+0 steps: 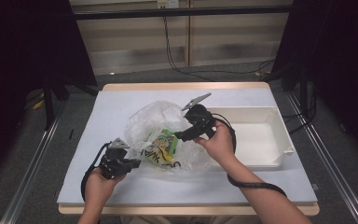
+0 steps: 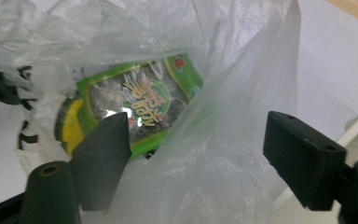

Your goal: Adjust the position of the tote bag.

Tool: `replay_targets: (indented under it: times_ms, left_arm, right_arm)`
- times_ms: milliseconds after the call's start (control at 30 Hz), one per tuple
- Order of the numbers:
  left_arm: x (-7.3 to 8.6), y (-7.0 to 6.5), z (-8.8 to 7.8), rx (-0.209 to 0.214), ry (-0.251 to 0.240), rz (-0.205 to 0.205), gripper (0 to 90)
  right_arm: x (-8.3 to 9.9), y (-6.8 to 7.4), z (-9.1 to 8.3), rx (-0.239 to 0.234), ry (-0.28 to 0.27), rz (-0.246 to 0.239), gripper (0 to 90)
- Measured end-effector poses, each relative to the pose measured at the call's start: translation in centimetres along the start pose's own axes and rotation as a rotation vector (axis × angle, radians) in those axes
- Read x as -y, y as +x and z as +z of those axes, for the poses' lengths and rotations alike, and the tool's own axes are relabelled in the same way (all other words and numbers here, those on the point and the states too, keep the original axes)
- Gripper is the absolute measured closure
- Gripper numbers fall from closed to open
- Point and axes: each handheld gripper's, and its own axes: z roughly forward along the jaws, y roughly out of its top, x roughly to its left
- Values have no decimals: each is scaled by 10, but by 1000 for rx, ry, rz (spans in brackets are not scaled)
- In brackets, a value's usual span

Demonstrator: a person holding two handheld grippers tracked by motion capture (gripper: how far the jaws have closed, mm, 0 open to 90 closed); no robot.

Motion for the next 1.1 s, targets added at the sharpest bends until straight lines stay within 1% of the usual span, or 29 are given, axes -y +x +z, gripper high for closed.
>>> replay_targets:
  times_ms: [67, 133, 200, 267, 333, 400, 433, 467, 500, 533, 567, 633, 667, 800, 833, 867, 900, 967, 1033, 1067, 1100]
  left_arm:
    - [0, 1, 0, 1, 3, 3, 889]
    - [0, 1, 0, 8, 7, -1, 890]
    - [1, 1, 1, 7, -1, -5, 890]
    - [1, 1, 1, 4, 5, 2, 890]
    - [1, 1, 1, 7, 8, 2, 890]
    - [1, 1, 2, 5, 8, 1, 890]
    - [1, 1, 2, 4, 8, -1, 890]
    - [1, 2, 2, 4, 8, -1, 890]
    - [1, 2, 2, 3, 9, 2, 890]
    - [1, 2, 2, 2, 11, -1, 890]
    - [1, 2, 2, 6, 15, -2, 890]
    - [1, 2, 3, 3, 17, -2, 891]
    - [2, 2, 3, 6, 20, -7, 891]
    - [2, 4, 3, 1, 22, -2, 892]
    - [2, 4, 4, 0, 19, -8, 892]
    - [3, 3, 5, 0, 7, -27, 892]
    - [3, 3, 5, 0, 14, -19, 892]
    - [3, 3, 6, -5, 8, -29, 892]
    - [3, 3, 6, -10, 24, -18, 892]
    - [3, 3, 6, -11, 26, -17, 892]
    - [3, 4, 6, -10, 24, -20, 893]
  right_arm:
    - [1, -1, 2, 29, 8, -17, 317]
    - [3, -3, 3, 50, 28, -20, 422]
    - [5, -7, 1, 54, 25, -12, 500]
    - [8, -12, -1, 60, 20, -12, 553]
    - [11, -18, -4, 56, 21, 5, 659]
    - [14, -24, -7, 42, 13, 13, 744]
    - [16, -28, -8, 30, 10, 19, 753]
    - [17, -30, -8, 31, 12, 33, 759]
    - [18, -32, -9, 31, 11, 34, 786]
    - [19, -35, -10, 22, 6, 33, 795]
    - [20, -37, -11, 23, 6, 41, 796]
    - [22, -42, -12, 28, -8, 56, 796]
    - [23, -45, -13, 32, -8, 63, 797]
    - [28, -59, -16, 40, -9, 100, 805]
    - [30, -62, -16, 49, -10, 105, 800]
    - [32, -65, -16, 53, -7, 112, 799]
    - [34, -68, -16, 53, -13, 110, 797]
    - [39, -72, -17, 68, -4, 123, 793]
    - [44, -76, -18, 87, 2, 137, 799]
    - [47, -78, -18, 85, 15, 144, 824]
    - [50, -80, -18, 83, 16, 145, 826]
